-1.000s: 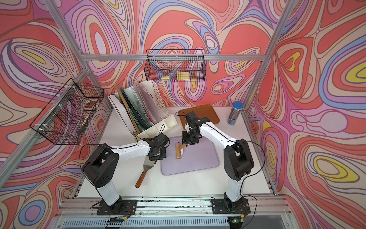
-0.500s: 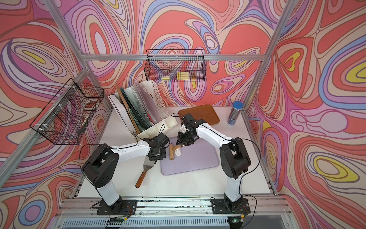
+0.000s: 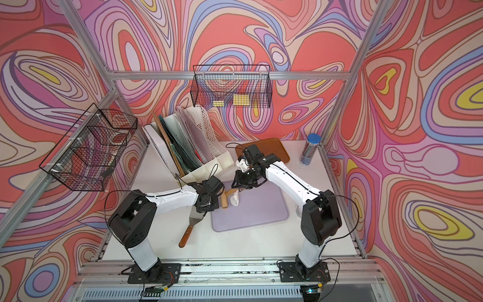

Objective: Roll out the dumpling wrappers from the dough
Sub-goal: Flatten out the dough on the work surface.

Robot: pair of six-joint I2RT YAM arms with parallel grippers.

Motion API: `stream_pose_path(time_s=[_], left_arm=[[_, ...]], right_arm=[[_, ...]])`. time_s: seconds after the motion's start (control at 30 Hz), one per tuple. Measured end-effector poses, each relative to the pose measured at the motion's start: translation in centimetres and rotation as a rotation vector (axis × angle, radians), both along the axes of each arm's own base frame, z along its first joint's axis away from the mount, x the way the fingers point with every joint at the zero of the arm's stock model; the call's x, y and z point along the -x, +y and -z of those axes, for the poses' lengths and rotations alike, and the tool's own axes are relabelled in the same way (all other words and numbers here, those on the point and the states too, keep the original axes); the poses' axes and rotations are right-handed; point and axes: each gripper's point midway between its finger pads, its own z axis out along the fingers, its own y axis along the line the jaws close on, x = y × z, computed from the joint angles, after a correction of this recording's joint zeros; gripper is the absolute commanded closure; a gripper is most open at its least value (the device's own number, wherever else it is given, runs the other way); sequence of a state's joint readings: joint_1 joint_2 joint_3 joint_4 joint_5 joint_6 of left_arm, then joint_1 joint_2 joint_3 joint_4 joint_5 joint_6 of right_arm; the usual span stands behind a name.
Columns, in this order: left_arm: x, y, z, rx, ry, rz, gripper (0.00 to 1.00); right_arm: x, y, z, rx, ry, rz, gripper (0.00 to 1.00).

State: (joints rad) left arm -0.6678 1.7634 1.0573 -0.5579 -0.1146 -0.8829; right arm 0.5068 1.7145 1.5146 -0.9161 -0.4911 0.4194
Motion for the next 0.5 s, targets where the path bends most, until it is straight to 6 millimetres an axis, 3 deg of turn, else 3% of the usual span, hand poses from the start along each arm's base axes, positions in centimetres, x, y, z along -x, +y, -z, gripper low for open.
stream_pose_path(time_s=[0.2,0.5], left_arm=[[0.0,0.0,0.0,0.000,0.000,0.000,1.00],[0.0,0.0,0.0,0.000,0.000,0.000,1.00]], right_arm=[[-1.6,-2.7,1.0,0.049,0.012,0.078,1.00],[-1.4,-2.1,2.5,0.043,0.057,0.057,1.00]])
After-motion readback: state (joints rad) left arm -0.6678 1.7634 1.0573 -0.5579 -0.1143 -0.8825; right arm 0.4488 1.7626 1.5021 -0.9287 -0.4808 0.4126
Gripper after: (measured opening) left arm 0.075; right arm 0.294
